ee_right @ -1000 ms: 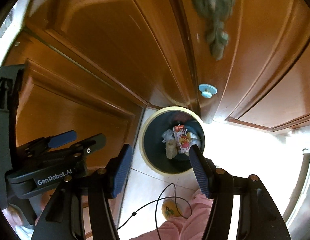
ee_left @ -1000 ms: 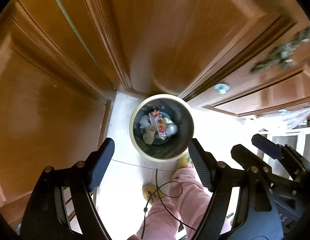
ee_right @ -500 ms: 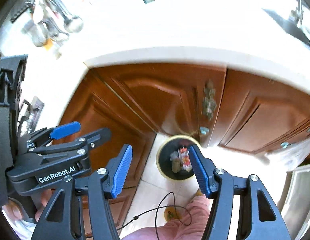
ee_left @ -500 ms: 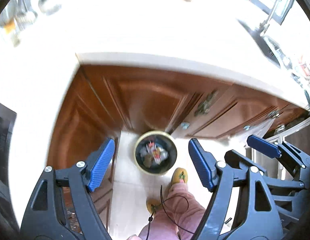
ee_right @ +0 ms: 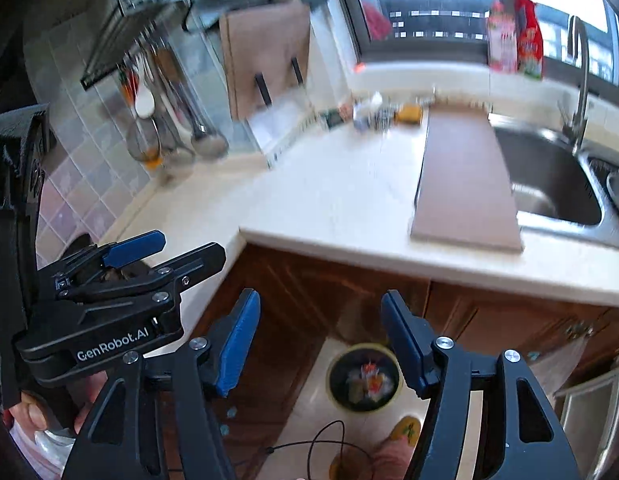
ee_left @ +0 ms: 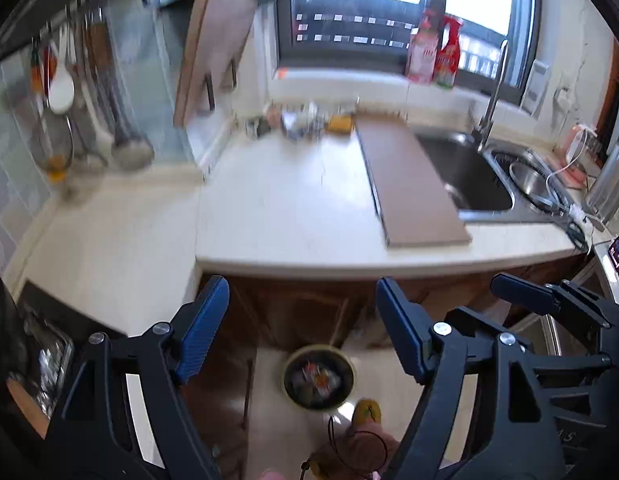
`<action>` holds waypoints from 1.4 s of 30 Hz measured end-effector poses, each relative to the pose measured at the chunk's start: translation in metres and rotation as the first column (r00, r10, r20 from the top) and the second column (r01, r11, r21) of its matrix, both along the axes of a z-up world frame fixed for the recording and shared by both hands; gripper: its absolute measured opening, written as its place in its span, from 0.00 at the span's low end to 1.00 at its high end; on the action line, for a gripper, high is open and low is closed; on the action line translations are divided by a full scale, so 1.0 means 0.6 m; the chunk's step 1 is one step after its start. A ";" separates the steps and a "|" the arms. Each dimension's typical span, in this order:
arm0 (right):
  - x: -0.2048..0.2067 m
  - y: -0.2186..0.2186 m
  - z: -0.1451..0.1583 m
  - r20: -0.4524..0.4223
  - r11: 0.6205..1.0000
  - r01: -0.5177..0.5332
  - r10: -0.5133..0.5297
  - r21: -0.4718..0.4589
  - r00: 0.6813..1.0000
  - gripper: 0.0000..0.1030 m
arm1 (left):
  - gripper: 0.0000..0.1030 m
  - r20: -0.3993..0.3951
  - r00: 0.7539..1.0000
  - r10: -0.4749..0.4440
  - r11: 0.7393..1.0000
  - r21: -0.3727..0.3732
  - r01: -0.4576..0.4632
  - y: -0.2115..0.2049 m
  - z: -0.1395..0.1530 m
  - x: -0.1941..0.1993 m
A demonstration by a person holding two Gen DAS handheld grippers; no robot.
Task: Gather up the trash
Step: 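Raise both tools back toward the trash by the window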
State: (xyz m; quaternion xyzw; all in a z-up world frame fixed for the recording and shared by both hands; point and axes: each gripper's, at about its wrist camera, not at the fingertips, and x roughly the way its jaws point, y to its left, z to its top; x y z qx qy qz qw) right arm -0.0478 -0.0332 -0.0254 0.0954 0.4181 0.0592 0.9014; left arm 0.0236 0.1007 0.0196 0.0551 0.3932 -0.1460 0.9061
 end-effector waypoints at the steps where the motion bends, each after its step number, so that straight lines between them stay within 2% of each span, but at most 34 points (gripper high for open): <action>1: 0.000 0.001 0.026 0.010 1.000 0.004 -0.004 0.001 1.000 0.63 | 0.72 0.017 1.000 -0.005 1.000 -0.003 0.005 -0.002 0.018 0.002; 7: 0.033 -0.030 0.115 0.075 0.999 0.040 -0.039 -0.002 0.996 0.63 | 0.72 0.100 0.994 -0.037 0.999 0.006 0.037 -0.029 0.091 0.029; 12: 0.097 -0.086 0.162 0.112 0.998 0.056 -0.056 0.004 0.992 0.63 | 0.72 0.126 0.991 -0.033 0.999 0.013 0.032 -0.055 0.117 0.094; 17: 0.203 -0.140 0.189 0.155 0.998 0.021 -0.013 -0.053 0.988 0.63 | 0.72 0.109 0.994 0.005 1.000 -0.002 -0.004 -0.080 0.121 0.203; 23: 0.394 -0.211 0.188 0.128 0.997 -0.053 0.060 -0.057 0.990 0.63 | 0.72 0.070 0.996 0.053 0.998 0.025 -0.054 -0.133 0.111 0.388; 28: 0.580 -0.280 0.166 0.081 0.994 -0.096 0.099 -0.046 0.992 0.63 | 0.72 0.013 0.998 0.063 0.996 0.059 -0.064 -0.189 0.082 0.544; 32: 0.733 -0.342 0.122 0.024 0.993 -0.118 0.119 -0.019 0.993 0.63 | 0.72 -0.032 0.998 0.051 0.993 0.105 -0.047 -0.240 0.036 0.676; 36: 0.874 -0.397 0.046 -0.051 0.992 -0.122 0.123 0.028 0.991 0.63 | 0.72 -0.098 0.995 0.032 0.993 0.119 -0.021 -0.285 -0.023 0.785; 42: 1.019 -0.449 -0.084 -0.159 0.990 -0.114 0.126 0.085 0.979 0.63 | 0.72 -0.200 0.980 0.012 0.992 0.125 0.013 -0.337 -0.127 0.901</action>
